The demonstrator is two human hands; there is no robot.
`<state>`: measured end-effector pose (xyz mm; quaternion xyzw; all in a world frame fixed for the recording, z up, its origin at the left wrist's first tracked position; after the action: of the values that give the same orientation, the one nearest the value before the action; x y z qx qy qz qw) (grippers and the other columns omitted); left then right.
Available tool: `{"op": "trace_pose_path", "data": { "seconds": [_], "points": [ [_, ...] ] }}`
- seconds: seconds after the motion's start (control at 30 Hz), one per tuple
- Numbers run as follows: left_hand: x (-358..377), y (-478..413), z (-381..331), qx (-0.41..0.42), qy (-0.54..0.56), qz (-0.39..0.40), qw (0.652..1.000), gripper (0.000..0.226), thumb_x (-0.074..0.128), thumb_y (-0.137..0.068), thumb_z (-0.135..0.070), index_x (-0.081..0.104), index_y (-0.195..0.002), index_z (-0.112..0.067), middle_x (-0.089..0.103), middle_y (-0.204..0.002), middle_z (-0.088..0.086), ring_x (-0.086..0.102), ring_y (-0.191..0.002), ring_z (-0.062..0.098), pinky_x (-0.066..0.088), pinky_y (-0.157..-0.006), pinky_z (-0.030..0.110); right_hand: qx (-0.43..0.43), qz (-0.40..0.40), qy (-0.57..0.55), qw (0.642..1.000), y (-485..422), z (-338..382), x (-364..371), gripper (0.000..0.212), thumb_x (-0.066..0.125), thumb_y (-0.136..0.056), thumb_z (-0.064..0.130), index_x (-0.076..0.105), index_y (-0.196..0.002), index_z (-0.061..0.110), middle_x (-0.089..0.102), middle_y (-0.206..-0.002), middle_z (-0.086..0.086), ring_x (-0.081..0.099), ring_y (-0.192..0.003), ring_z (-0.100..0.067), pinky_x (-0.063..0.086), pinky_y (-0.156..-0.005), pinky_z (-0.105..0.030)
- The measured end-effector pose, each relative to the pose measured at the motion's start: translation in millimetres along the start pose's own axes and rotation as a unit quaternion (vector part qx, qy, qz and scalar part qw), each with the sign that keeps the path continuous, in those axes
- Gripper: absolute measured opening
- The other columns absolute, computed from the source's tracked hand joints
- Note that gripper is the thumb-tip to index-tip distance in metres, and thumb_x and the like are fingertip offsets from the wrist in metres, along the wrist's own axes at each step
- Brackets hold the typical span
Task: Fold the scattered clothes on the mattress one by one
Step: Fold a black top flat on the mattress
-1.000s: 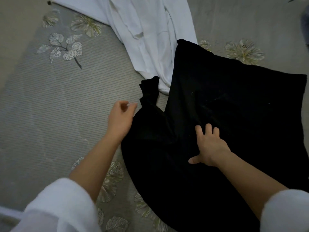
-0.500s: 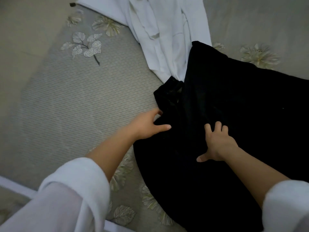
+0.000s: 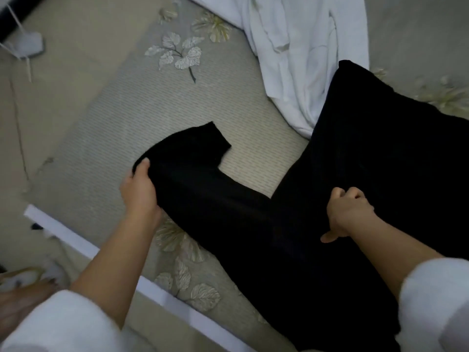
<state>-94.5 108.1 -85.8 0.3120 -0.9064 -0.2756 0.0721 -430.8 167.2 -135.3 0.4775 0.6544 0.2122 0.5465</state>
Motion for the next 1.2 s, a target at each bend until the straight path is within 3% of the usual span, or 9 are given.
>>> {"op": "trace_pose_path", "data": {
  "seconds": [0.2, 0.43, 0.53, 0.63, 0.73, 0.83, 0.93, 1.07, 1.2],
  "points": [
    [-13.5, -6.4, 16.0, -0.223, 0.024, 0.092, 0.970, 0.031, 0.054, -0.092, -0.035, 0.066, -0.113, -0.016, 0.070, -0.107, 0.011, 0.066, -0.100, 0.027, 0.053, -0.079, 0.041, -0.011, 0.010, 0.042, 0.999, -18.5, 2.8, 7.6, 0.130, 0.083, -0.050, 0.063, 0.013, -0.142, 0.005, 0.021, -0.140, -0.027, 0.033, -0.125, -0.055, 0.053, -0.082, -0.056],
    [41.6, 45.9, -22.2, 0.172, -0.077, 0.106, 0.976, 0.005, 0.063, -0.089, -0.020, 0.066, -0.093, -0.020, 0.070, -0.089, -0.004, 0.068, -0.085, 0.008, 0.052, -0.072, 0.022, -0.031, -0.045, -0.025, 0.998, 20.5, -6.9, 0.6, 0.114, 0.084, -0.059, 0.054, 0.016, -0.138, 0.006, 0.023, -0.138, -0.028, 0.036, -0.128, -0.046, 0.045, -0.099, -0.048],
    [85.0, 105.2, -6.2, 0.344, -0.260, 0.179, 0.885, 0.010, 0.063, -0.087, -0.020, 0.059, -0.091, -0.012, 0.063, -0.080, -0.001, 0.058, -0.076, 0.010, 0.044, -0.067, 0.021, -0.100, -0.126, -0.175, 0.971, 36.2, -30.0, 22.1, 0.090, 0.074, -0.076, 0.050, 0.023, -0.141, 0.013, 0.026, -0.143, -0.016, 0.031, -0.131, -0.033, 0.040, -0.102, -0.040],
    [120.7, 163.6, 42.8, 0.427, -0.335, 0.331, 0.772, 0.018, 0.061, -0.081, -0.011, 0.056, -0.099, -0.009, 0.059, -0.096, 0.005, 0.054, -0.091, 0.016, 0.039, -0.080, 0.024, -0.139, -0.244, -0.405, 0.870, 54.9, -61.4, 61.3, 0.045, 0.062, -0.091, 0.021, 0.047, -0.133, 0.017, 0.048, -0.131, 0.000, 0.047, -0.115, -0.013, 0.040, -0.098, -0.028],
    [126.9, 203.5, 113.3, 0.391, -0.512, 0.487, 0.589, 0.047, 0.057, -0.085, -0.015, 0.043, -0.130, -0.015, 0.036, -0.145, 0.011, 0.026, -0.139, 0.027, 0.020, -0.116, 0.043, -0.043, -0.288, -0.515, 0.806, 68.2, -93.3, 98.6, 0.028, 0.059, -0.090, 0.004, 0.057, -0.115, 0.017, 0.057, -0.106, 0.003, 0.056, -0.098, -0.014, 0.043, -0.085, -0.027],
    [104.7, 209.7, 162.8, 0.341, -0.644, 0.505, 0.461, 0.078, 0.055, -0.090, -0.020, 0.006, -0.151, -0.025, -0.014, -0.159, 0.005, -0.021, -0.144, 0.027, -0.018, -0.109, 0.053, 0.026, -0.278, -0.594, 0.754, 67.7, -116.9, 113.2, 0.027, 0.058, -0.088, 0.000, 0.055, -0.104, 0.021, 0.059, -0.096, 0.004, 0.059, -0.087, -0.009, 0.048, -0.081, -0.031],
    [81.0, 201.1, 178.7, 0.350, -0.680, 0.462, 0.450, 0.083, 0.050, -0.093, -0.029, -0.009, -0.151, -0.029, -0.025, -0.157, 0.005, -0.030, -0.141, 0.027, -0.022, -0.106, 0.051, 0.026, -0.236, -0.638, 0.732, 56.4, -124.0, 107.6, 0.027, 0.063, -0.088, 0.010, 0.053, -0.111, 0.020, 0.061, -0.102, 0.000, 0.060, -0.086, -0.008, 0.052, -0.083, -0.036],
    [62.1, 185.4, 181.8, 0.398, -0.680, 0.405, 0.464, 0.087, 0.068, -0.075, -0.040, 0.026, -0.150, -0.026, 0.020, -0.158, 0.011, 0.010, -0.145, 0.029, 0.008, -0.117, 0.050, 0.029, -0.187, -0.698, 0.690, 42.5, -111.5, 81.3, 0.053, 0.069, -0.083, 0.040, 0.047, -0.126, 0.018, 0.060, -0.108, 0.000, 0.062, -0.095, -0.015, 0.055, -0.080, -0.034],
    [56.5, 174.4, 183.8, 0.426, -0.668, 0.386, 0.472, 0.074, 0.058, -0.080, -0.031, 0.031, -0.148, -0.024, 0.027, -0.155, 0.010, 0.018, -0.143, 0.026, 0.015, -0.111, 0.046, 0.071, -0.153, -0.762, 0.625, 11.6, -99.7, 47.2, 0.058, 0.070, -0.080, 0.047, 0.052, -0.124, 0.013, 0.061, -0.111, -0.001, 0.062, -0.097, -0.016, 0.054, -0.082, -0.032]
  ]
}}
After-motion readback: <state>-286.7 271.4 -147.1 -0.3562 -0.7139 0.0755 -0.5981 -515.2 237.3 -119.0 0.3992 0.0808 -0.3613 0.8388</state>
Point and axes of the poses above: each hand's wrist, its own y-axis away from the middle knuckle, its own x-axis out of the palm, z = x × y, the point moved 1 cm from there along -y, towards the middle knuckle
